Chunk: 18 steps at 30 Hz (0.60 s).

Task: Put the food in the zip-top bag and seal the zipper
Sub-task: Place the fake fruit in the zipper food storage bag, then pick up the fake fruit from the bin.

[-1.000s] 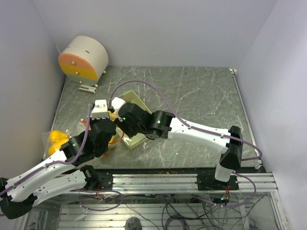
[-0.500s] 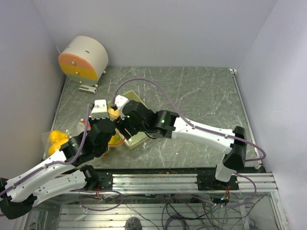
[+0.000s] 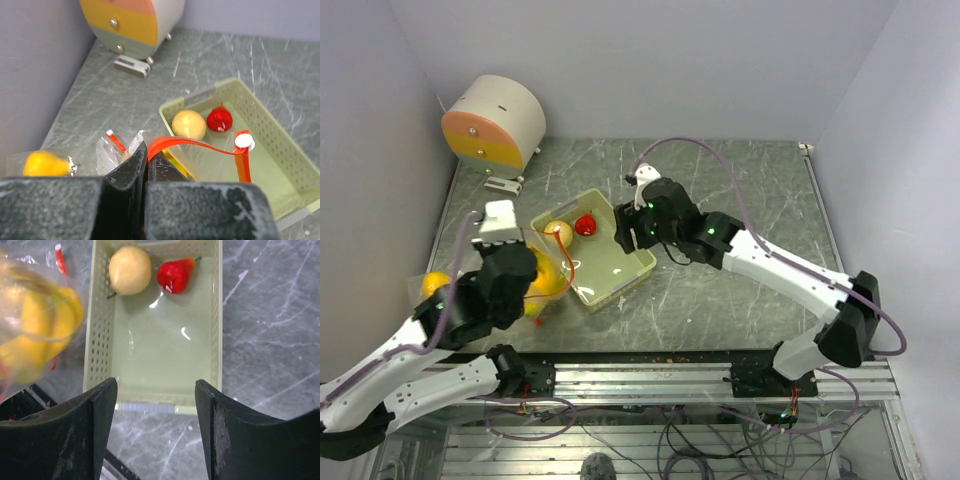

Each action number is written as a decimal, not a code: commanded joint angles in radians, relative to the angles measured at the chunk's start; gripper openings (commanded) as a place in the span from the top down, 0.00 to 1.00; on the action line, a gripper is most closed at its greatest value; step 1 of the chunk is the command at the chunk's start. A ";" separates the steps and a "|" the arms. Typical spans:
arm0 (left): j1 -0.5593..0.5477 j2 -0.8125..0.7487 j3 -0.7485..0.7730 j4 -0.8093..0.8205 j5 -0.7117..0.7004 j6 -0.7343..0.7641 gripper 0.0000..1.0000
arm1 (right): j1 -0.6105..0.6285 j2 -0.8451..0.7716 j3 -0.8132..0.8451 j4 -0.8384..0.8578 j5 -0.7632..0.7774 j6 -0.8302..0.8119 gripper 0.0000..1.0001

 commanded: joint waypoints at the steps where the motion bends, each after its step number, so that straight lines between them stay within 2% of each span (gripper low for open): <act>1: -0.004 -0.070 0.129 -0.080 -0.116 0.021 0.93 | -0.023 0.146 0.077 0.118 -0.067 -0.011 0.35; 7: -0.005 -0.136 0.104 0.005 -0.059 0.104 0.93 | -0.099 0.440 0.241 0.201 -0.135 -0.002 0.31; 12: -0.003 -0.117 0.097 0.000 -0.037 0.090 0.93 | -0.130 0.670 0.434 0.207 -0.194 -0.022 0.31; 18: -0.003 -0.129 0.072 0.023 -0.023 0.114 0.93 | -0.139 0.824 0.546 0.245 -0.166 -0.026 0.28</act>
